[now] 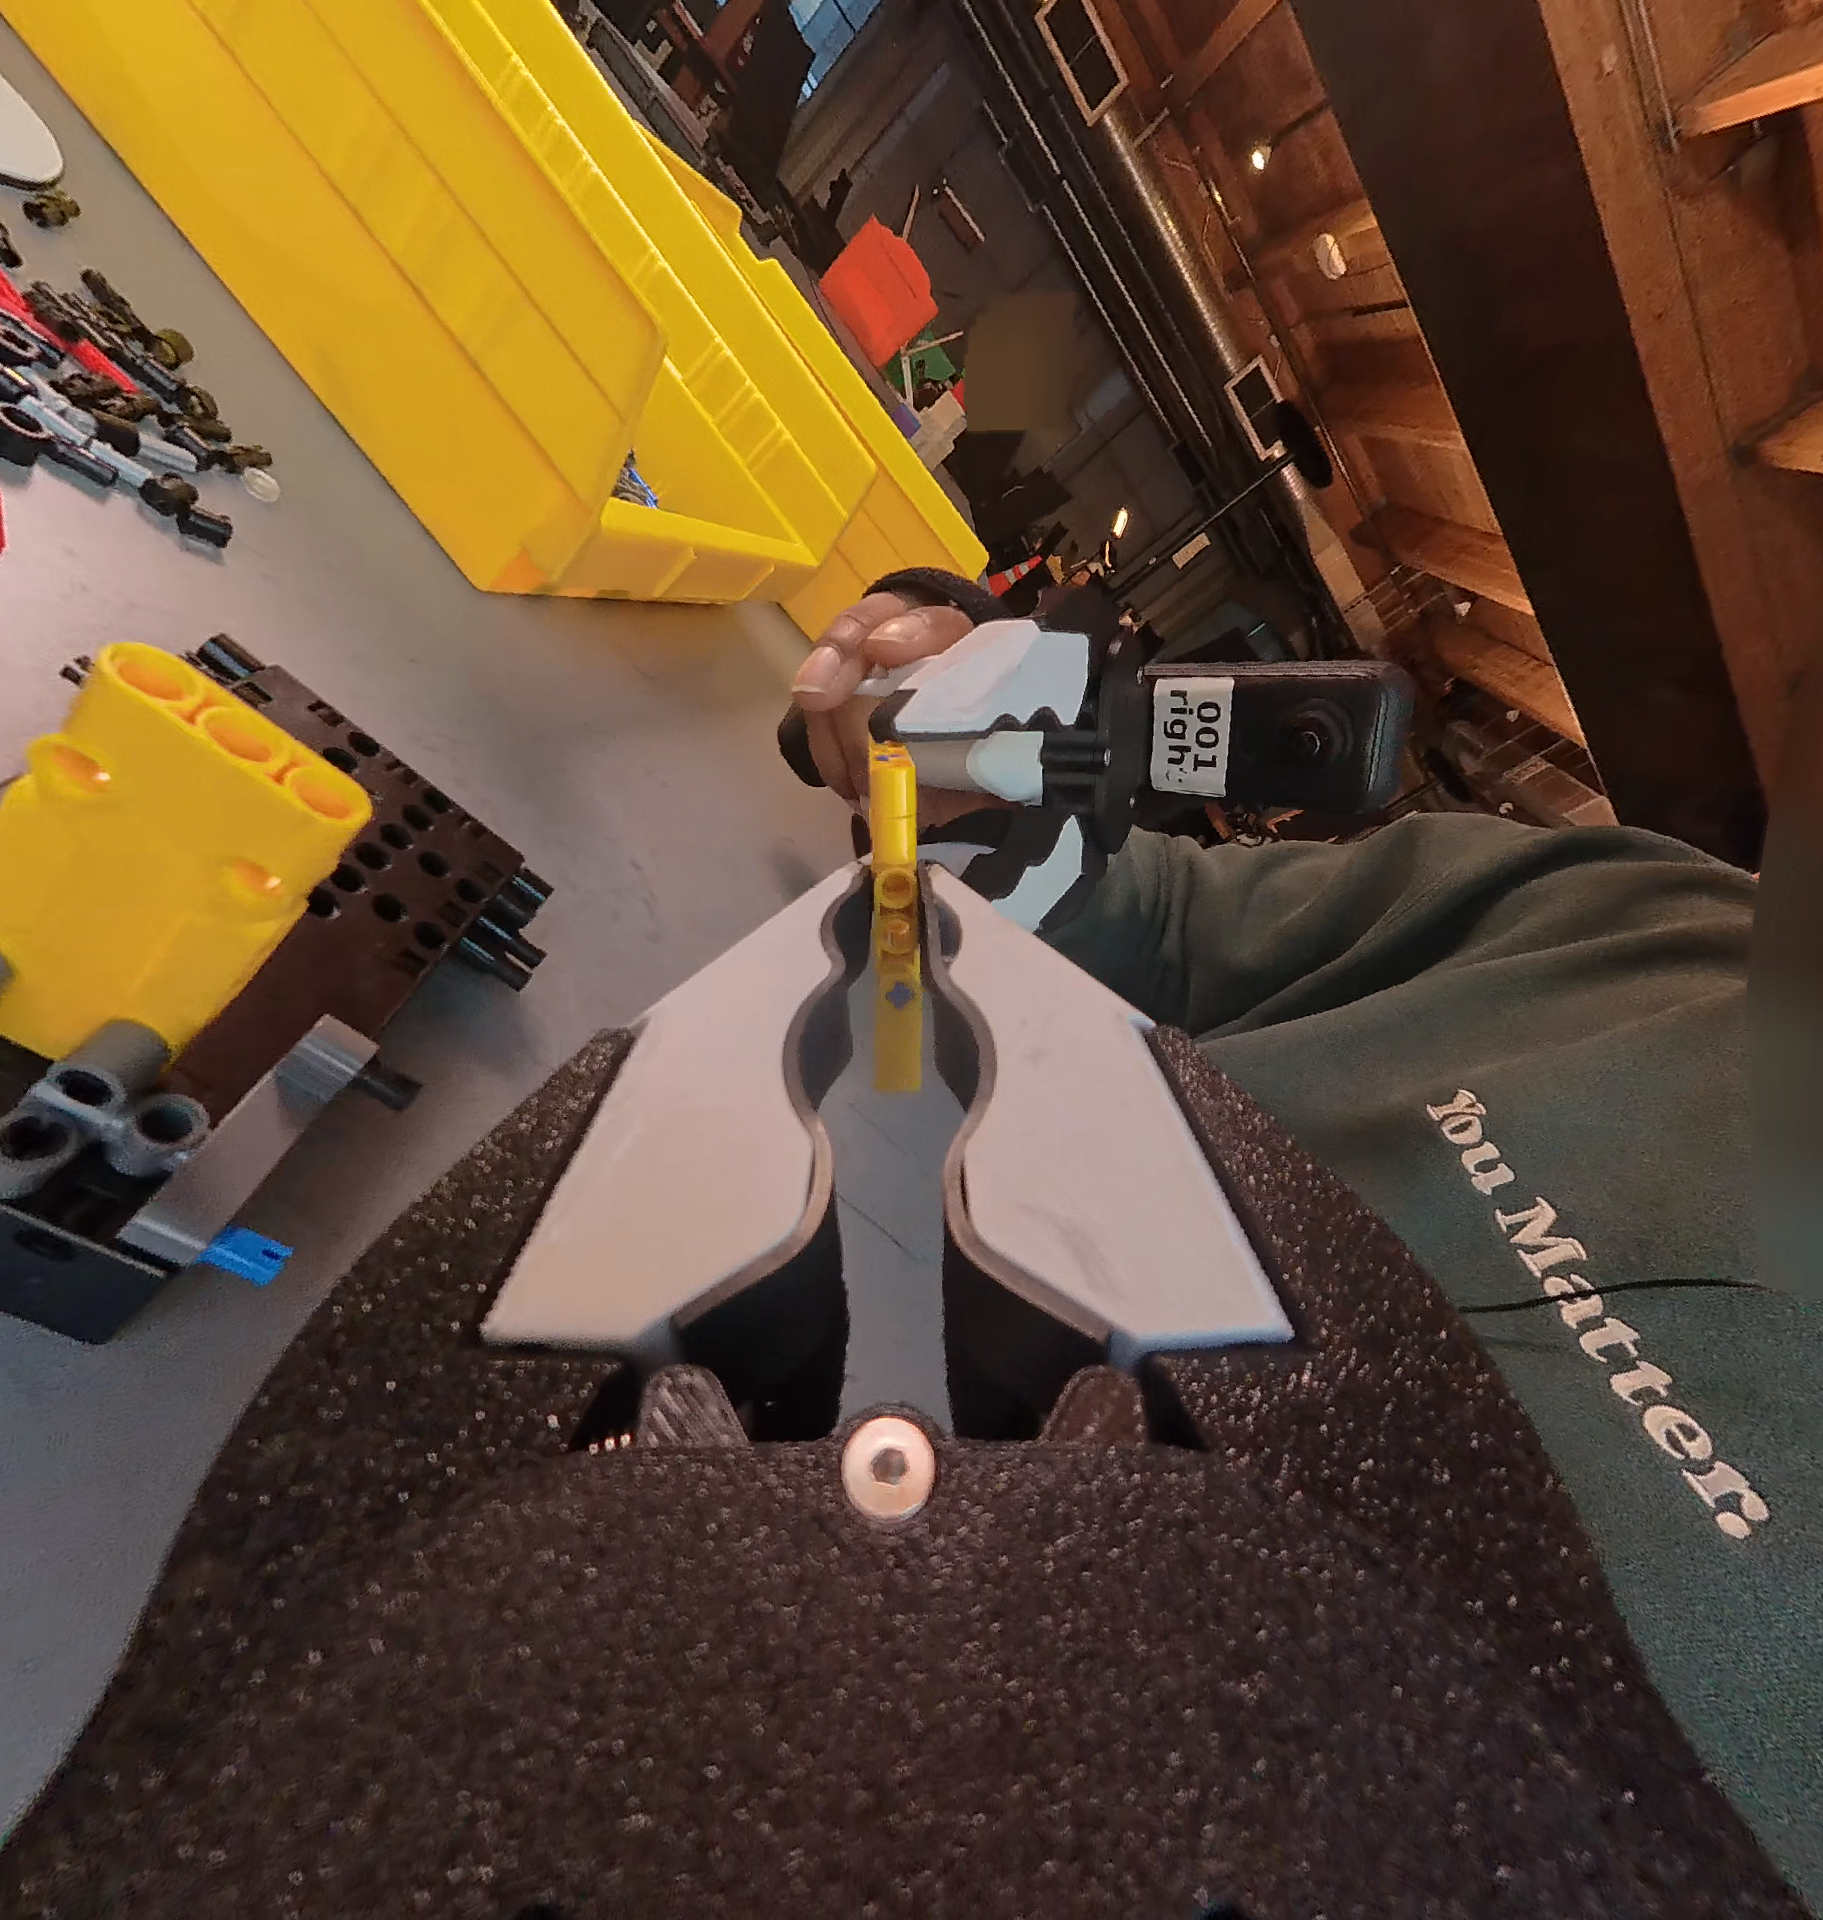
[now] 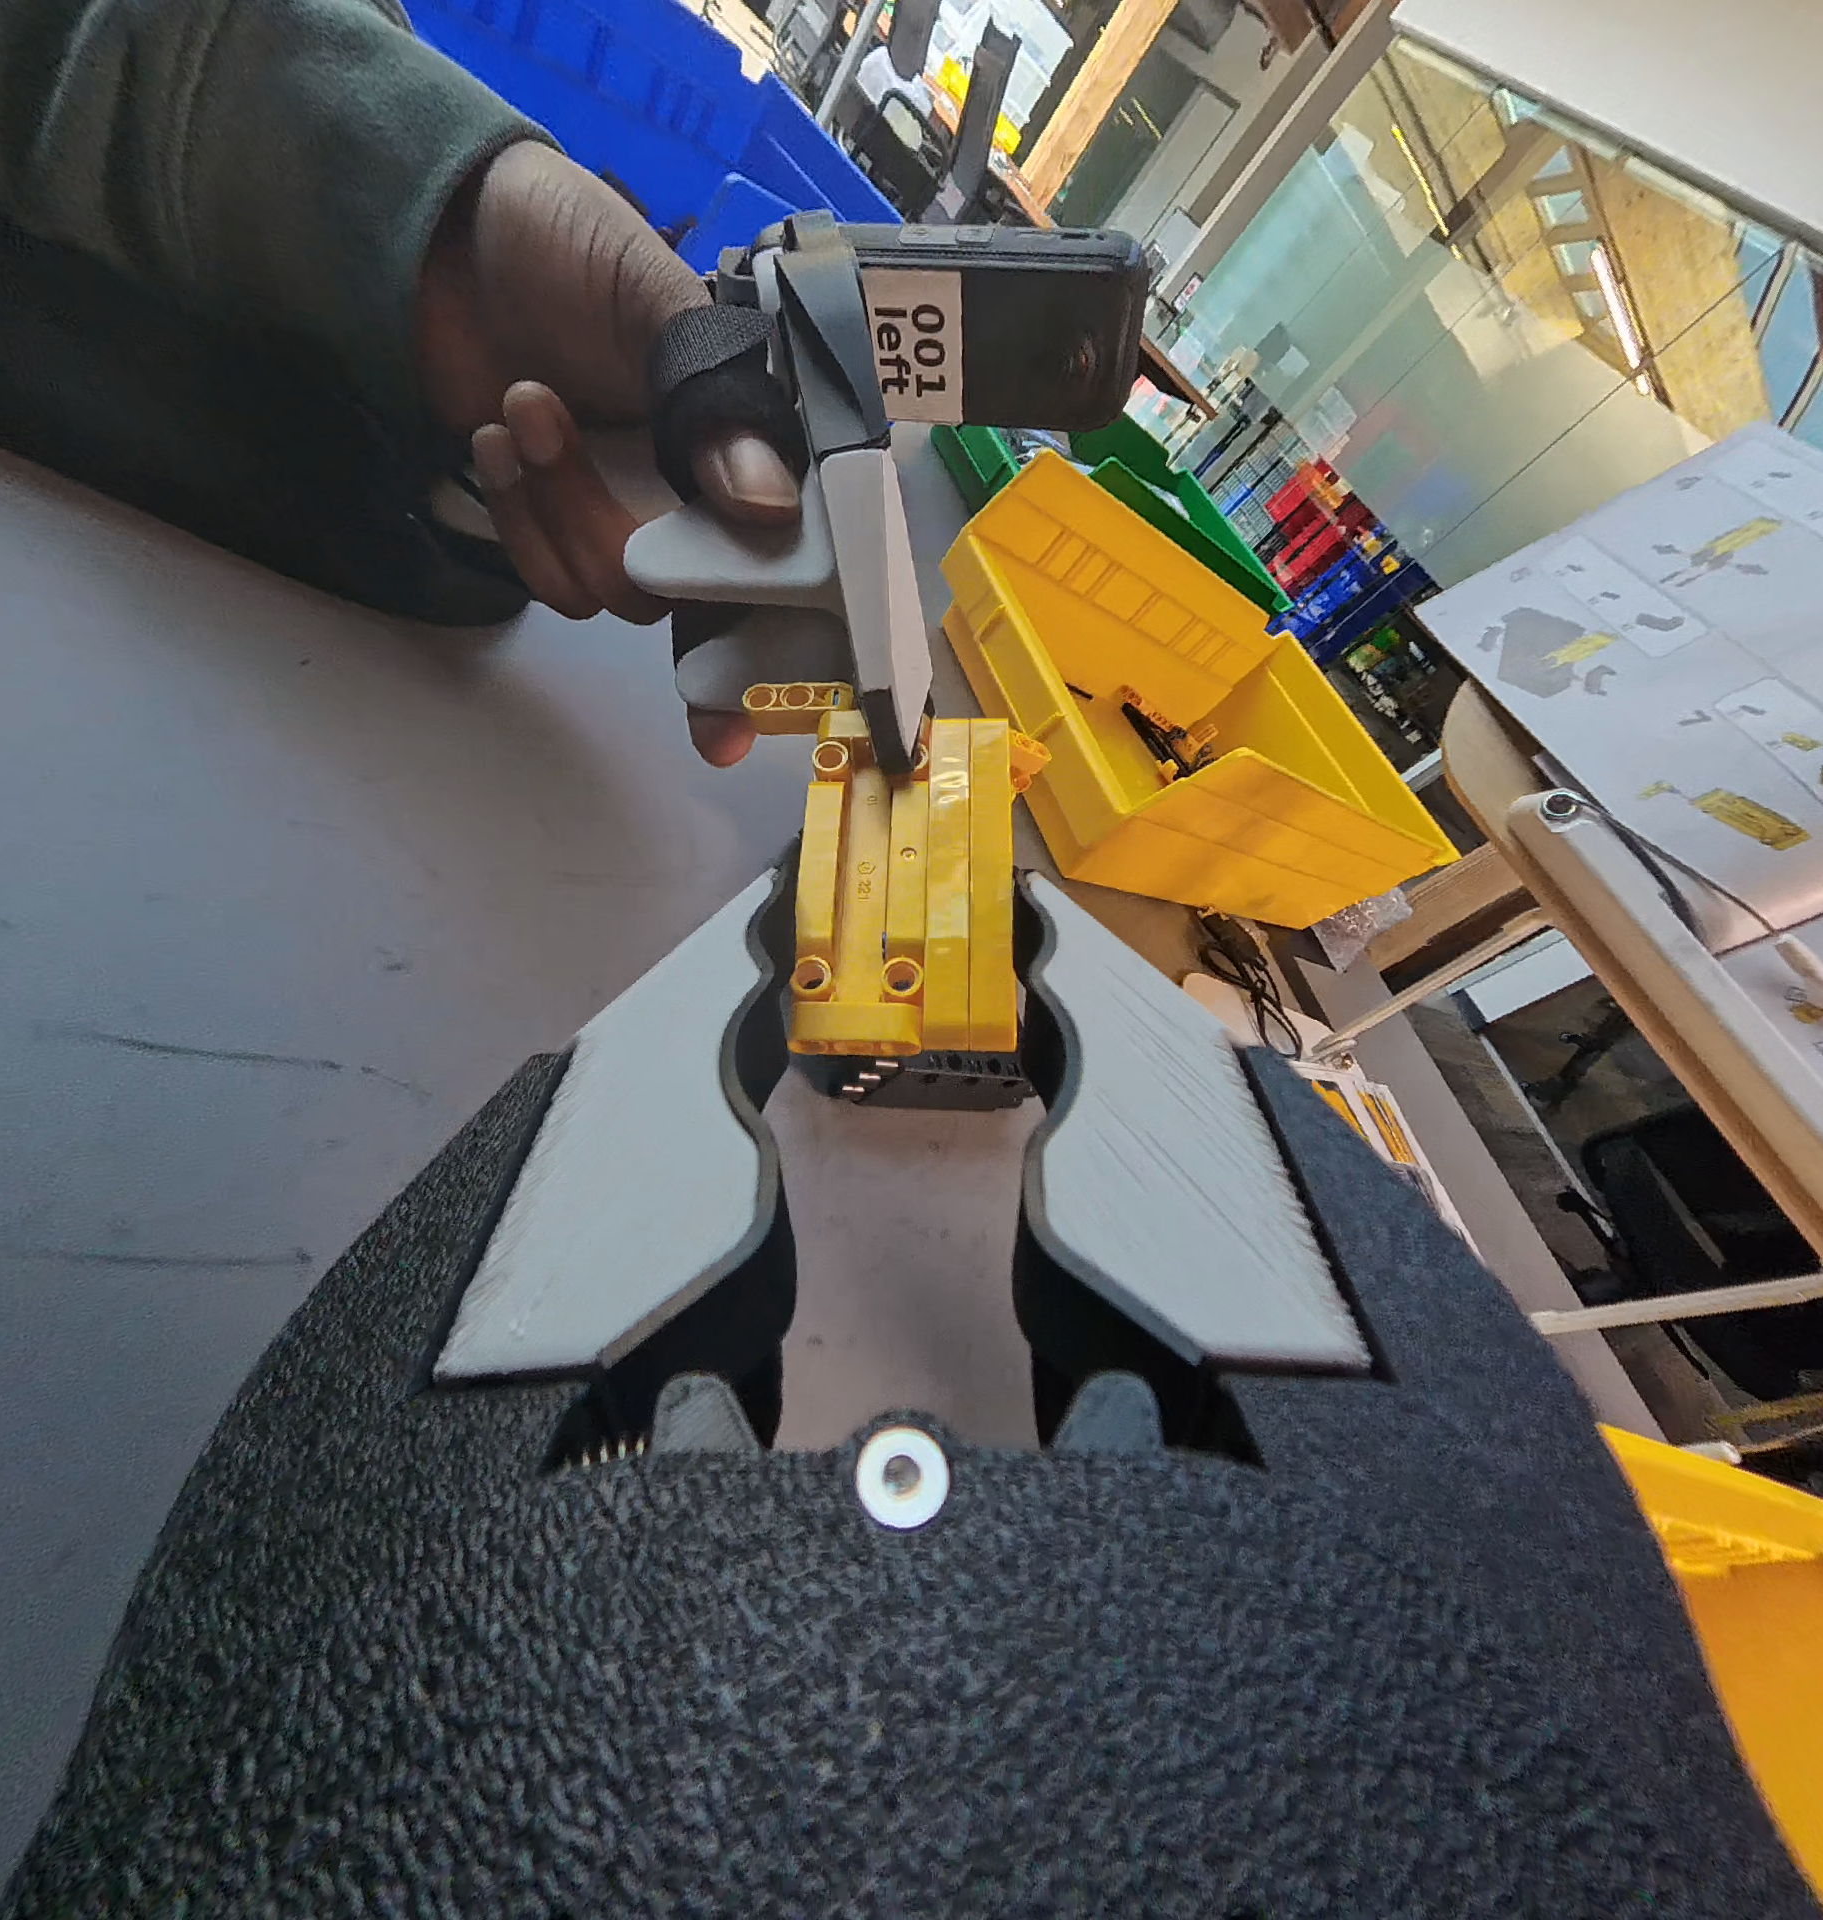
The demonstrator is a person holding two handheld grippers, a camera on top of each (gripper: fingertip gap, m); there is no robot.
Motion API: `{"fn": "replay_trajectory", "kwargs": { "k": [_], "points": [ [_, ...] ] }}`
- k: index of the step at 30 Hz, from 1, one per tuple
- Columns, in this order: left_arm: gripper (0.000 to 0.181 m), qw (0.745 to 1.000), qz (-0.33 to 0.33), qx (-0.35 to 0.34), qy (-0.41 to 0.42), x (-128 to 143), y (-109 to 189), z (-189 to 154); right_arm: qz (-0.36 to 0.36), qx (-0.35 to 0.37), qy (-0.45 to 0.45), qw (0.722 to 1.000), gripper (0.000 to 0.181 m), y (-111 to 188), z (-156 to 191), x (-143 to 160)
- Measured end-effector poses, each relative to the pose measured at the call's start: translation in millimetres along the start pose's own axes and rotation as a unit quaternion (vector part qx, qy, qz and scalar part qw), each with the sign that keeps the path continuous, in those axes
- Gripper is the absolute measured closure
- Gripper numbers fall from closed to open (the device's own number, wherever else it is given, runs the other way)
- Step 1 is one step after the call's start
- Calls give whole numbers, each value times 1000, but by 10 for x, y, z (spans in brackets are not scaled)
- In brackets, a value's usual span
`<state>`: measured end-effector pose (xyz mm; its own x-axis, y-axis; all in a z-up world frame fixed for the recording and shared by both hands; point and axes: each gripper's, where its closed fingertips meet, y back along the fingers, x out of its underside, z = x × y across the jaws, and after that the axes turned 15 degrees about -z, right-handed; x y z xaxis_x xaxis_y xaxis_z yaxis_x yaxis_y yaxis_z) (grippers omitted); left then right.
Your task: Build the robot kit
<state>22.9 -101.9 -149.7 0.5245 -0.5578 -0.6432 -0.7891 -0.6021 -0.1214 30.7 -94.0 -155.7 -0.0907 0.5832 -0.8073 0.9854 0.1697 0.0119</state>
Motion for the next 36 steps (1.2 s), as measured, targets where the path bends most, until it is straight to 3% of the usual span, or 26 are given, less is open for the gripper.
{"fn": "replay_trajectory", "kwargs": {
  "k": [4,9,13,18,25,33,36],
  "points": [
    [174,1000,-12,6,9,-27,-5,-31,-13,6,-12,1000,139,10,-27,-72],
    [174,1000,-7,-5,12,-1,-25,14,25,-1,26,999,122,-122,20,-19],
    [174,1000,7,-6,20,83,-63,21,66,-5,81,994,135,-199,41,77],
    [175,1000,12,-1,26,106,-69,9,58,-9,94,994,137,-182,59,45],
    [174,999,21,0,30,153,-76,16,52,-25,59,997,137,-167,130,58],
    [174,999,-18,-9,31,-3,-41,63,46,-3,-28,999,129,-140,-2,117],
    [174,999,-19,-5,39,-7,-40,61,43,-2,-26,999,135,-117,-8,108]
  ]
}}
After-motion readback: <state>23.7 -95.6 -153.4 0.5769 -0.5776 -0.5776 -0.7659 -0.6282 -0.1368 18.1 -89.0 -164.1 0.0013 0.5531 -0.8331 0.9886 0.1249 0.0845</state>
